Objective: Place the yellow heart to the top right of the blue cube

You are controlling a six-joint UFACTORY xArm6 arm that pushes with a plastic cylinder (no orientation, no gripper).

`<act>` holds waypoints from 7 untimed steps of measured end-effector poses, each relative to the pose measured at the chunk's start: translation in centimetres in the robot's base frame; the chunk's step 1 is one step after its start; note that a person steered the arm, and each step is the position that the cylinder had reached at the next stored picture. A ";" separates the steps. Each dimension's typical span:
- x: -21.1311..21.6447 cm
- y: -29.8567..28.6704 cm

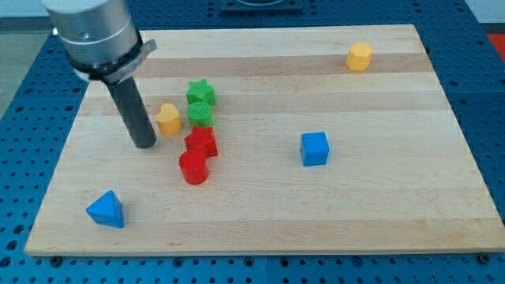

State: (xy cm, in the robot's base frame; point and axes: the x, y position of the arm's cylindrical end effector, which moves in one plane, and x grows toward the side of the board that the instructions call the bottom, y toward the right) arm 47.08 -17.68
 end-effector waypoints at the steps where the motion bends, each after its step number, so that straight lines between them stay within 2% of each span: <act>1: 0.4 0.0; 3: -2.3 1.7; 6: -2.6 5.1; 7: -6.1 3.8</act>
State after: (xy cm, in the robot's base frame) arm 40.97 -13.86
